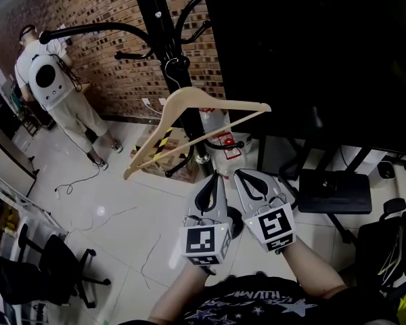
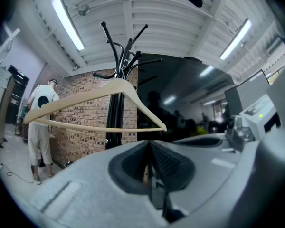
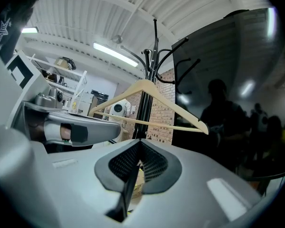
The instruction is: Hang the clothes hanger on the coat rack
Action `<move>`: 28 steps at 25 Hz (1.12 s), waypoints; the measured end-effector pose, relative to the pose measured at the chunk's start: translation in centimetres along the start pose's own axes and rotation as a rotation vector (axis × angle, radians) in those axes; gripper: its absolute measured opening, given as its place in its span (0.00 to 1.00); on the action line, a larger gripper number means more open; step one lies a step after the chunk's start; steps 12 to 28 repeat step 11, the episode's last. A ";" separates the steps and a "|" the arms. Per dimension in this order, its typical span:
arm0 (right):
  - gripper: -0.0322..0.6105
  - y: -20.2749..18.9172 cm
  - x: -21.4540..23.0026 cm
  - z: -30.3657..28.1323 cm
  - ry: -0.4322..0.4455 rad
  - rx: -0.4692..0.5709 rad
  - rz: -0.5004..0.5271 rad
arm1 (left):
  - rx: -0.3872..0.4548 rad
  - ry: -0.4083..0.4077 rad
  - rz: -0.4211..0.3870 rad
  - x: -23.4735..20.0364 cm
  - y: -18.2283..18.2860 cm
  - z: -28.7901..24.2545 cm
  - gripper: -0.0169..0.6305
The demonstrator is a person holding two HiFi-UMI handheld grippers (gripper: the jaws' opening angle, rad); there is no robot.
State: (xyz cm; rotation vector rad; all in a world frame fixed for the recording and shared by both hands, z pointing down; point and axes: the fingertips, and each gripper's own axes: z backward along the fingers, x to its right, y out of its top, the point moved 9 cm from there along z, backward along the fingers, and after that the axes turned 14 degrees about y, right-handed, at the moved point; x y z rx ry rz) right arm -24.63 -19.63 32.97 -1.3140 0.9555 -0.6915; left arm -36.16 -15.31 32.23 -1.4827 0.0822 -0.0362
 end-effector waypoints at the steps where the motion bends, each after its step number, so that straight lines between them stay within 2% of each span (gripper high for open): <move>1: 0.06 0.0 0.0 0.0 0.001 -0.001 0.000 | 0.000 -0.001 0.000 0.0 0.0 0.0 0.03; 28: 0.06 -0.5 0.1 -0.7 0.003 -0.014 0.003 | -0.003 -0.005 0.002 -0.4 -0.4 -0.8 0.03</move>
